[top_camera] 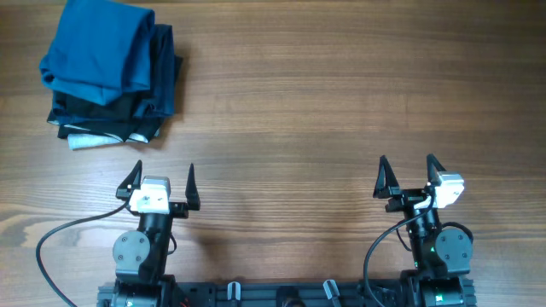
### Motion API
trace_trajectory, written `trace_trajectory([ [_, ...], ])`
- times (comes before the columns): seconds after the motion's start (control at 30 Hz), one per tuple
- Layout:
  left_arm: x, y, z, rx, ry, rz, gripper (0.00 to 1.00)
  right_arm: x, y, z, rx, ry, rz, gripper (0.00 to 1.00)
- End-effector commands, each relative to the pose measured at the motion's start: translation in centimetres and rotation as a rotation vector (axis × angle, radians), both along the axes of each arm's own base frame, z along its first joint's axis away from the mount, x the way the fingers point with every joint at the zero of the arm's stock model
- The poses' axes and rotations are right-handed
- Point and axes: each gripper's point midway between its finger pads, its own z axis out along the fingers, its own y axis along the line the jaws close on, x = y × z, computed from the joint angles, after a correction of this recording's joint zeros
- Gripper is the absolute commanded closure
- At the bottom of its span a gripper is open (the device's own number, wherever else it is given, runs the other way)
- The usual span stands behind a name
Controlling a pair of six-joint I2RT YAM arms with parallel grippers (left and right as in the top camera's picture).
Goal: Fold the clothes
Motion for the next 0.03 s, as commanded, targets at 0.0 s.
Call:
trace_trajectory([
  [0.0, -0.04, -0.37, 0.00, 0.013, -0.008, -0.021, 0.00, -0.06, 0.17, 0.24, -0.011, -0.013, 0.008, 0.00],
])
